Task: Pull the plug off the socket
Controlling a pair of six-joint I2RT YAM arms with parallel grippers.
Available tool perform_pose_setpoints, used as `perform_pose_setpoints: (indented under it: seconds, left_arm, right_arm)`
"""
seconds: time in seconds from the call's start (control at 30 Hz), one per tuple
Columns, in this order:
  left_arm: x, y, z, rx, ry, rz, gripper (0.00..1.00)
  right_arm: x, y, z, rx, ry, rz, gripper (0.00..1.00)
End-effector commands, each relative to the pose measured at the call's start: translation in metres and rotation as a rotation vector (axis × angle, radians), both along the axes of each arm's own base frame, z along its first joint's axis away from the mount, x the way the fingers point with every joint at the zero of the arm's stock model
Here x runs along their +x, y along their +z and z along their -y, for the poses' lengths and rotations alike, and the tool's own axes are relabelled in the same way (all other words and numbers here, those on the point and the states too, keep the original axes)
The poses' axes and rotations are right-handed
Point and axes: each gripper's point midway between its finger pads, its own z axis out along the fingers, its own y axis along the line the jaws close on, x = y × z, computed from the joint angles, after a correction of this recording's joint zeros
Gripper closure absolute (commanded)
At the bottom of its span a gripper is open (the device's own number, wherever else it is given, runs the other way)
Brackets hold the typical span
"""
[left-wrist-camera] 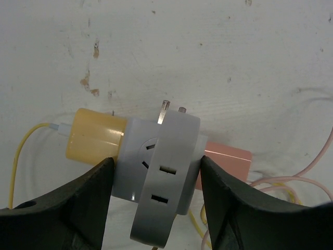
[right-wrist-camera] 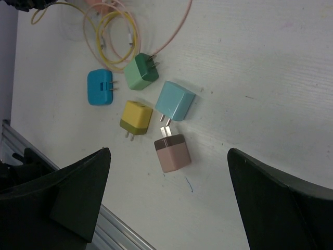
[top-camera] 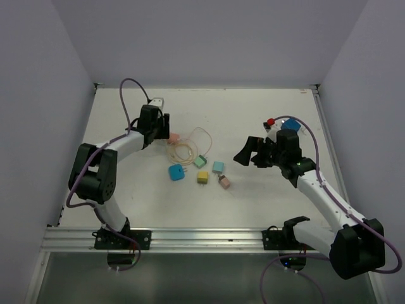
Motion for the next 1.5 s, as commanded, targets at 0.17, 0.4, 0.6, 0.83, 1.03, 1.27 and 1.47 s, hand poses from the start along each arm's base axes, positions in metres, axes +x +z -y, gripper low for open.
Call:
perform_pose_setpoints:
  seconds: [0.17, 0.4, 0.6, 0.83, 1.03, 1.27, 1.47]
  left_arm:
    - [-0.053, -0.008, 0.050, -0.039, 0.020, -0.097, 0.24]
    - [-0.050, 0.026, 0.060, -0.084, 0.006, -0.056, 0.09]
    - [-0.054, 0.050, 0.058, -0.078, -0.002, -0.034, 0.00]
    - [-0.045, 0.082, 0.047, 0.004, -0.016, 0.019, 0.03]
    - [-0.036, 0.082, 0.056, 0.027, -0.082, 0.008, 0.11]
    - [-0.030, 0.071, 0.065, 0.037, -0.134, -0.026, 0.18]
    - [-0.026, 0.054, 0.063, 0.067, -0.119, -0.074, 0.27]
  right_arm:
    - [0.007, 0.001, -0.011, 0.011, 0.056, 0.041, 0.01]
    - [0.020, 0.010, -0.025, 0.034, 0.077, 0.055, 0.01]
    - [0.035, 0.009, -0.058, 0.067, 0.108, 0.024, 0.02]
    - [0.080, 0.020, -0.106, 0.138, 0.090, 0.005, 0.06]
    - [0.125, 0.015, -0.143, 0.215, 0.113, -0.034, 0.11]
    - [0.155, -0.008, -0.184, 0.265, 0.184, -0.092, 0.16]
    - [0.166, -0.046, -0.197, 0.268, 0.194, -0.173, 0.16]
